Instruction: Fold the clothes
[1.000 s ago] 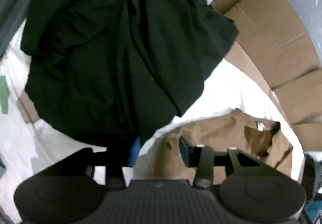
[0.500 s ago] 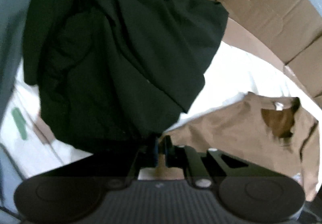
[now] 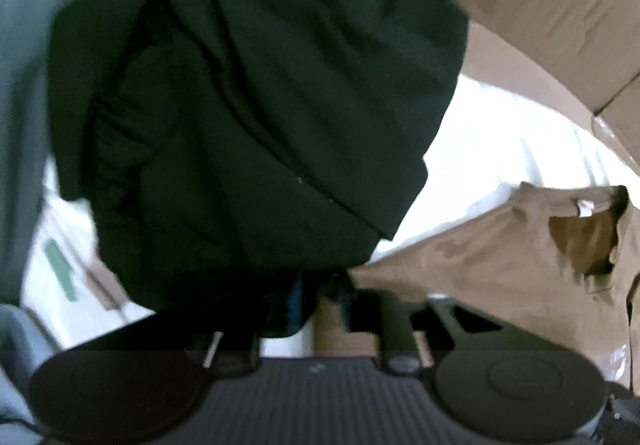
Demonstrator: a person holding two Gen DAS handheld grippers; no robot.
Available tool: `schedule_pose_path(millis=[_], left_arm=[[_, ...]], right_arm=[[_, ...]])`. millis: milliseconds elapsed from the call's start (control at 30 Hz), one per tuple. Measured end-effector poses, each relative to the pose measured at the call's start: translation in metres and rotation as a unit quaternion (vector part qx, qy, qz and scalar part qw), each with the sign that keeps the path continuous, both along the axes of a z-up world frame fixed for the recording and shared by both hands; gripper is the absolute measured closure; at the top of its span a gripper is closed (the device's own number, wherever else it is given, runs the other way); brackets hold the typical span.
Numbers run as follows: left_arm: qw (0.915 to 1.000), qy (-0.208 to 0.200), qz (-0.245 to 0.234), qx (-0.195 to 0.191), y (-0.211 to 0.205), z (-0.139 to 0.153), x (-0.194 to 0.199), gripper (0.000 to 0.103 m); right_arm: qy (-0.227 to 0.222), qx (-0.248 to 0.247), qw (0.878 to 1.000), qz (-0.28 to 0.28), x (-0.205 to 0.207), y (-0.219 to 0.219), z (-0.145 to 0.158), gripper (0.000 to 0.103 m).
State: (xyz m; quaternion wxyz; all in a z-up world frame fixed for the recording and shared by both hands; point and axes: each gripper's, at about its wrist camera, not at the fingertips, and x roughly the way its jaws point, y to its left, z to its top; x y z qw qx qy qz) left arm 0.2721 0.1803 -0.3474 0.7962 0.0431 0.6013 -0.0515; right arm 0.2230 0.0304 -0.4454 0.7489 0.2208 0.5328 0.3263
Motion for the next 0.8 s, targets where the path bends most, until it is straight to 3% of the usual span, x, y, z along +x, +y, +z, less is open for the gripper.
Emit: schedule_pose_path(millis=[133, 233, 367, 433, 600, 700, 800], left_arm=[[0.9996, -0.025, 0.012, -0.006, 0.009, 0.021, -0.016, 0.060], [0.9991, -0.020, 0.005, -0.036, 0.004, 0.020, -0.031, 0.081], [0.9976, -0.005, -0.013, -0.067, 0.001, 0.010, -0.049, 0.090], [0.9975, -0.005, -0.025, -0.067, -0.018, -0.008, -0.051, 0.090], [0.9988, -0.003, -0.027, -0.040, -0.019, -0.028, -0.048, 0.091], [0.9988, -0.007, -0.018, -0.044, -0.013, -0.034, -0.037, 0.094], [0.9989, -0.012, -0.023, -0.040, -0.015, -0.037, -0.035, 0.095]], right_arm=[[-0.013, -0.010, 1.000, -0.017, -0.004, -0.012, 0.007, 0.096], [-0.037, -0.011, 0.999, -0.030, -0.010, -0.020, 0.015, 0.096], [-0.073, 0.005, 0.997, -0.005, -0.018, -0.015, 0.029, 0.096], [-0.095, 0.009, 0.995, 0.021, -0.021, -0.007, 0.035, 0.096], [-0.129, -0.013, 0.987, 0.091, -0.020, 0.023, 0.027, 0.096], [-0.136, -0.041, 0.984, 0.107, -0.015, 0.031, 0.016, 0.094], [-0.140, -0.057, 0.983, 0.105, -0.009, 0.030, 0.011, 0.099]])
